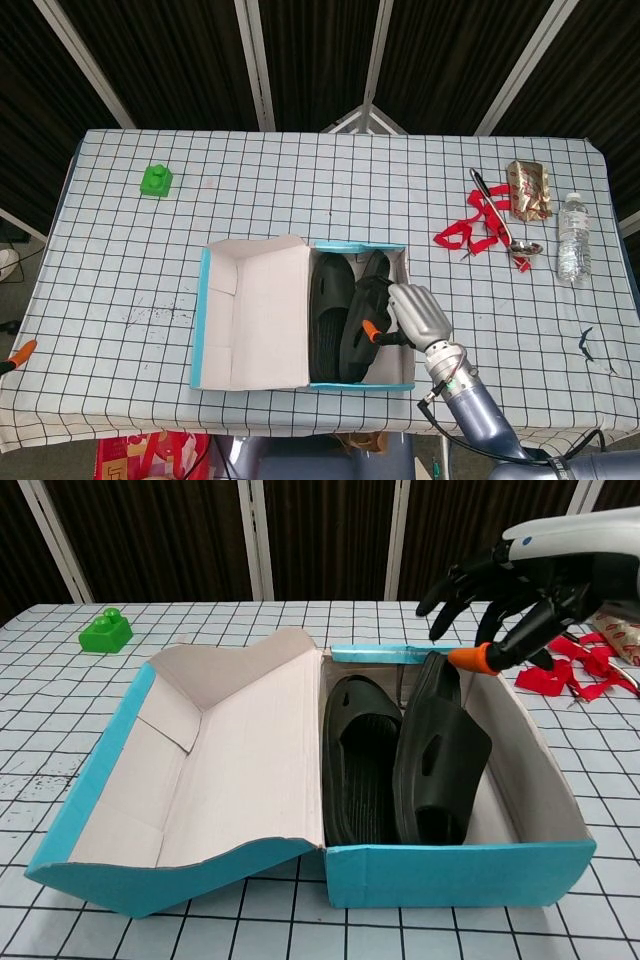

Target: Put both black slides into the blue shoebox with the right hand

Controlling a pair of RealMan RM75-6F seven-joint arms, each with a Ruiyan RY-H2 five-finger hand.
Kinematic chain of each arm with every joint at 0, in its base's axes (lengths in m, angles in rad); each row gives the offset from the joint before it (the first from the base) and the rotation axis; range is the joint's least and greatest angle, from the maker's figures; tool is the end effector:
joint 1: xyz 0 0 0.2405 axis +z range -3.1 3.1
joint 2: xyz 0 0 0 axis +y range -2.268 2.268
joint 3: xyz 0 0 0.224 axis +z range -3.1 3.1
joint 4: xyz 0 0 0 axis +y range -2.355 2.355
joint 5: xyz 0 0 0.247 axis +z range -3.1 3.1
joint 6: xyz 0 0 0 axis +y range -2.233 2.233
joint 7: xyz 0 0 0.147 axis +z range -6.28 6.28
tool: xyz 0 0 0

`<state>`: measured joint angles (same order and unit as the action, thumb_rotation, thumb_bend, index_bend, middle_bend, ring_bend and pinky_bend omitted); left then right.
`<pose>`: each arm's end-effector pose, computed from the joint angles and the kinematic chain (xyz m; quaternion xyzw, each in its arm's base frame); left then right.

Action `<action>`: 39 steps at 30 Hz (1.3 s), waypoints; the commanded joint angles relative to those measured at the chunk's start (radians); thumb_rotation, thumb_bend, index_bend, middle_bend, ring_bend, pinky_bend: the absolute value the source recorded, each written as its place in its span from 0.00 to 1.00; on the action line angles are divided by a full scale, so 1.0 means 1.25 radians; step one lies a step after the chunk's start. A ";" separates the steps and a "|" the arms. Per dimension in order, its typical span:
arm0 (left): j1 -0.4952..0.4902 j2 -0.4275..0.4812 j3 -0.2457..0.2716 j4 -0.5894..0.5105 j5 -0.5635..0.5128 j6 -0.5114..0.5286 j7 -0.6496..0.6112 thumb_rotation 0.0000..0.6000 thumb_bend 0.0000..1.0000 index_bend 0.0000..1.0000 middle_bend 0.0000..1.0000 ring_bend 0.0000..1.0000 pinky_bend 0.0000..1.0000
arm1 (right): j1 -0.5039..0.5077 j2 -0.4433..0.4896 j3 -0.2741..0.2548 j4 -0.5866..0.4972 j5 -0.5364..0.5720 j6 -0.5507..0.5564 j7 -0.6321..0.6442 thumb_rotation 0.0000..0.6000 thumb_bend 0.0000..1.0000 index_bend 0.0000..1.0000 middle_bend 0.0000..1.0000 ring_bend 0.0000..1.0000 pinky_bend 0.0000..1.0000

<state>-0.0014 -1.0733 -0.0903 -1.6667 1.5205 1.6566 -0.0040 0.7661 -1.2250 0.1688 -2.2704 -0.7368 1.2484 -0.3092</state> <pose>-0.2883 0.1672 0.1470 -0.5402 -0.3459 -0.4341 0.6325 -0.0456 -0.2399 0.0240 0.6227 -0.5723 0.4211 0.3277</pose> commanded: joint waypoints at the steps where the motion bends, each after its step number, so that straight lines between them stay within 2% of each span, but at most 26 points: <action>1: 0.001 0.000 0.001 -0.001 0.001 0.001 0.001 1.00 0.16 0.09 0.00 0.00 0.00 | -0.007 -0.039 -0.003 0.025 -0.014 -0.015 0.014 1.00 0.47 0.42 0.38 0.56 0.79; 10: 0.000 0.003 -0.003 0.002 -0.005 -0.001 -0.005 1.00 0.16 0.10 0.00 0.00 0.00 | 0.008 -0.125 -0.003 0.118 0.022 -0.061 0.020 1.00 0.48 0.45 0.40 0.57 0.80; 15: 0.000 0.005 -0.004 0.003 -0.006 -0.001 -0.009 1.00 0.16 0.10 0.00 0.00 0.00 | 0.023 -0.162 -0.010 0.184 0.074 -0.092 -0.001 1.00 0.48 0.45 0.40 0.57 0.80; 18: 0.002 0.006 -0.005 0.004 -0.008 0.002 -0.014 1.00 0.16 0.10 0.00 0.00 0.00 | 0.028 -0.179 -0.012 0.224 0.118 -0.120 0.001 1.00 0.48 0.45 0.40 0.57 0.80; 22: 0.002 0.008 -0.006 0.004 -0.010 0.001 -0.016 1.00 0.16 0.10 0.00 0.00 0.00 | 0.027 -0.182 -0.007 0.236 0.127 -0.129 0.005 1.00 0.48 0.45 0.40 0.57 0.80; 29: 0.001 0.006 -0.004 0.003 -0.005 0.001 -0.013 1.00 0.16 0.09 0.00 0.00 0.00 | 0.013 -0.142 0.023 0.150 0.071 -0.110 0.025 1.00 0.48 0.45 0.40 0.57 0.80; 36: 0.003 0.007 -0.003 0.003 -0.001 0.005 -0.016 1.00 0.16 0.09 0.00 0.00 0.00 | -0.038 -0.045 0.076 -0.001 -0.022 -0.076 0.104 1.00 0.48 0.45 0.40 0.57 0.80; 39: 0.002 0.008 -0.001 0.003 0.002 0.004 -0.015 1.00 0.16 0.09 0.00 0.00 0.00 | -0.061 0.008 0.102 -0.041 -0.046 -0.078 0.149 1.00 0.48 0.42 0.39 0.52 0.79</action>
<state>0.0017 -1.0640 -0.0919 -1.6628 1.5229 1.6616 -0.0234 0.7177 -1.2610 0.2664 -2.2813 -0.7632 1.1457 -0.1653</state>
